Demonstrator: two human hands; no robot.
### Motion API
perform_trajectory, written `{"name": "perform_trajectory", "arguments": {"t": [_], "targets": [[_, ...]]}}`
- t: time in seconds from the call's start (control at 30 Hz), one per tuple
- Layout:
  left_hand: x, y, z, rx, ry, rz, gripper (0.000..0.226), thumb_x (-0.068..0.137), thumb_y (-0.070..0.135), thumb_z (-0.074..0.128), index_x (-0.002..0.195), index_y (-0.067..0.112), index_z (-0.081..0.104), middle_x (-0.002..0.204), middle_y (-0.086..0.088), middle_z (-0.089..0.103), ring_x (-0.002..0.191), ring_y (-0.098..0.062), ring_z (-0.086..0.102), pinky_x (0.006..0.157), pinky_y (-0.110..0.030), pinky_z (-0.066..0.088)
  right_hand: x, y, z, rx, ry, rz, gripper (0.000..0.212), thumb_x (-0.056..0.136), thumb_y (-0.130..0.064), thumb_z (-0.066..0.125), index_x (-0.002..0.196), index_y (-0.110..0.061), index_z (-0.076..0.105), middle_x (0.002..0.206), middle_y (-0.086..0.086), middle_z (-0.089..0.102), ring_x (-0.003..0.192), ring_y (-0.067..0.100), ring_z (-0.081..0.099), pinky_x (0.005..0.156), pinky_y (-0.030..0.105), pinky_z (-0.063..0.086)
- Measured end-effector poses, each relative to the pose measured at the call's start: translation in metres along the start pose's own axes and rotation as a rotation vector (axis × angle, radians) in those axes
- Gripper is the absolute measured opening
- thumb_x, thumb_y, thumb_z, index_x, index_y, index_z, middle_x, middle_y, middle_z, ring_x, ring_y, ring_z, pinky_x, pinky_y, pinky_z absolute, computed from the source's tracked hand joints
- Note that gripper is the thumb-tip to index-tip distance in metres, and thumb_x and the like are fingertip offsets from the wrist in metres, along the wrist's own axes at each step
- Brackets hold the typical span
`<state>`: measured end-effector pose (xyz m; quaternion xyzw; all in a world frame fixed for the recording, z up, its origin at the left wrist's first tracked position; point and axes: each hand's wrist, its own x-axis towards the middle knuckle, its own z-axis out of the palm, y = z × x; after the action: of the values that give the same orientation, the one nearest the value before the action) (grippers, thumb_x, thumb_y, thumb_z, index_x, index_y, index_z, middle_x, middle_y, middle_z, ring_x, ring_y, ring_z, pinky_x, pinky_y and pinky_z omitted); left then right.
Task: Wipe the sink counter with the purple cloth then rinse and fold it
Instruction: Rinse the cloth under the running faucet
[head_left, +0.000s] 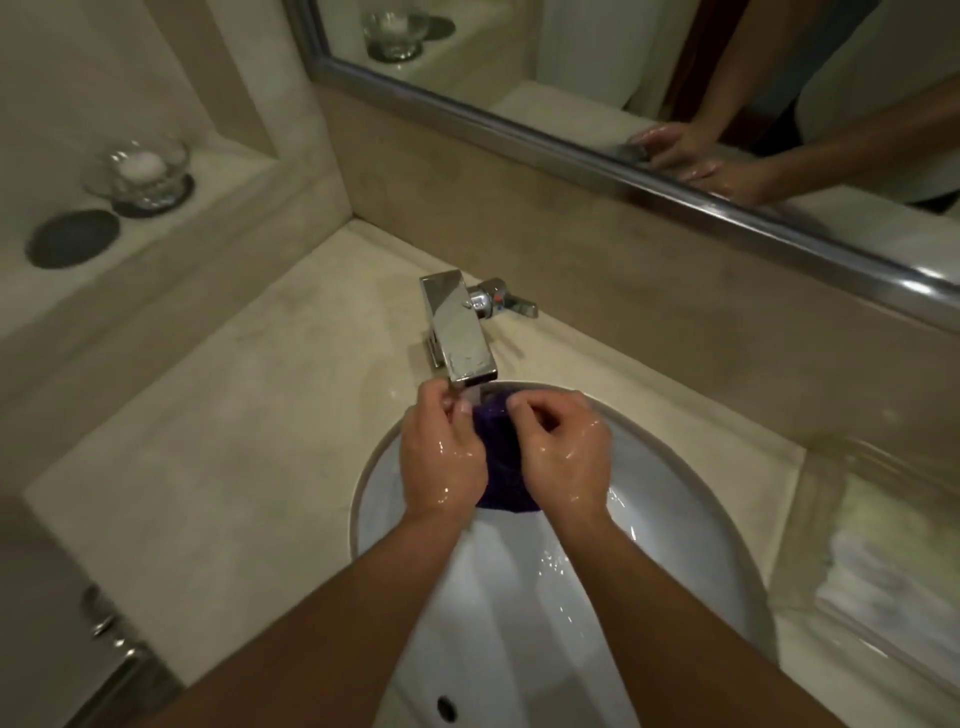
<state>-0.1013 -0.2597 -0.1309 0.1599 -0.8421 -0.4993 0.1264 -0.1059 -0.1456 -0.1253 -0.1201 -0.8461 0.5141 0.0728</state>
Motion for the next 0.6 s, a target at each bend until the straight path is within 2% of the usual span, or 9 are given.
{"name": "perform_trajectory", "arguments": {"t": [0.03, 0.07, 0.13, 0.17, 0.3, 0.43, 0.47, 0.53, 0.6], "targets": [[0.001, -0.005, -0.004, 0.020, 0.008, 0.004, 0.020, 0.094, 0.017, 0.051, 0.113, 0.019, 0.056, 0.100, -0.003, 0.065, 0.094, -0.026, 0.061, 0.082, -0.045, 0.052, -0.003, 0.008, 0.003, -0.032, -0.027, 0.015, 0.017, 0.088, -0.034, 0.065, 0.102, -0.029, 0.075, 0.101, -0.007, 0.067, 0.089, -0.008, 0.058, 0.079, 0.002, 0.038], [0.003, -0.013, -0.007, 0.059, 0.019, -0.004, 0.023, 0.092, 0.012, 0.054, 0.114, 0.017, 0.058, 0.103, -0.004, 0.065, 0.097, -0.028, 0.061, 0.085, -0.046, 0.051, -0.005, 0.021, 0.008, -0.063, -0.052, 0.054, 0.028, 0.088, -0.041, 0.061, 0.112, -0.031, 0.069, 0.110, -0.006, 0.065, 0.096, -0.003, 0.059, 0.088, 0.010, 0.045], [0.006, -0.031, -0.012, 0.171, 0.018, -0.041, 0.028, 0.090, 0.006, 0.058, 0.117, 0.011, 0.060, 0.111, -0.008, 0.062, 0.106, -0.032, 0.058, 0.092, -0.048, 0.049, -0.012, 0.046, 0.010, -0.157, -0.103, 0.180, 0.043, 0.088, -0.049, 0.053, 0.129, -0.035, 0.056, 0.127, -0.001, 0.057, 0.112, 0.015, 0.059, 0.098, 0.039, 0.053], [0.005, -0.039, -0.012, 0.216, -0.012, -0.059, 0.031, 0.090, 0.006, 0.058, 0.121, 0.011, 0.059, 0.117, -0.009, 0.060, 0.110, -0.031, 0.057, 0.096, -0.046, 0.048, -0.016, 0.056, 0.010, -0.219, -0.130, 0.226, 0.046, 0.090, -0.048, 0.054, 0.135, -0.035, 0.051, 0.134, 0.002, 0.051, 0.119, 0.021, 0.055, 0.102, 0.046, 0.050], [-0.002, -0.062, 0.008, 0.307, -0.237, 0.053, 0.035, 0.094, 0.013, 0.056, 0.129, 0.019, 0.055, 0.133, -0.001, 0.055, 0.123, -0.019, 0.050, 0.102, -0.027, 0.038, -0.019, 0.093, 0.019, -0.462, -0.240, 0.208, 0.066, 0.091, -0.055, 0.053, 0.149, -0.035, 0.031, 0.152, 0.008, 0.031, 0.138, 0.030, 0.036, 0.112, 0.049, 0.038], [-0.006, -0.089, 0.048, 0.488, -0.555, 0.223, 0.036, 0.100, 0.035, 0.040, 0.134, 0.026, 0.050, 0.132, 0.004, 0.055, 0.119, -0.013, 0.049, 0.107, -0.033, 0.039, -0.011, 0.124, 0.053, -0.760, -0.467, 0.077, 0.073, 0.096, -0.054, 0.046, 0.156, -0.036, 0.010, 0.163, 0.008, 0.016, 0.149, 0.032, 0.017, 0.118, 0.050, 0.024], [-0.008, -0.097, 0.057, 0.494, -0.594, 0.257, 0.042, 0.100, 0.042, 0.032, 0.134, 0.025, 0.049, 0.130, 0.005, 0.056, 0.115, -0.012, 0.050, 0.105, -0.035, 0.041, -0.010, 0.130, 0.060, -0.848, -0.493, 0.054, 0.078, 0.093, -0.050, 0.053, 0.156, -0.033, 0.010, 0.162, 0.009, 0.019, 0.148, 0.033, 0.019, 0.117, 0.051, 0.025], [-0.015, -0.114, 0.071, 0.445, -0.588, 0.275, 0.051, 0.099, 0.048, 0.021, 0.133, 0.025, 0.050, 0.125, 0.005, 0.059, 0.109, -0.009, 0.052, 0.102, -0.033, 0.043, -0.009, 0.143, 0.073, -0.928, -0.413, 0.026, 0.079, 0.079, -0.043, 0.071, 0.146, -0.027, 0.031, 0.147, 0.013, 0.042, 0.134, 0.036, 0.041, 0.106, 0.052, 0.039], [-0.015, -0.128, 0.077, 0.407, -0.487, 0.267, 0.040, 0.101, 0.042, 0.027, 0.131, 0.027, 0.050, 0.119, 0.005, 0.064, 0.102, -0.008, 0.055, 0.098, -0.032, 0.046, -0.006, 0.157, 0.086, -0.866, -0.260, -0.011, 0.059, 0.070, -0.034, 0.075, 0.123, -0.024, 0.050, 0.121, 0.012, 0.058, 0.110, 0.036, 0.057, 0.087, 0.050, 0.049]]}}
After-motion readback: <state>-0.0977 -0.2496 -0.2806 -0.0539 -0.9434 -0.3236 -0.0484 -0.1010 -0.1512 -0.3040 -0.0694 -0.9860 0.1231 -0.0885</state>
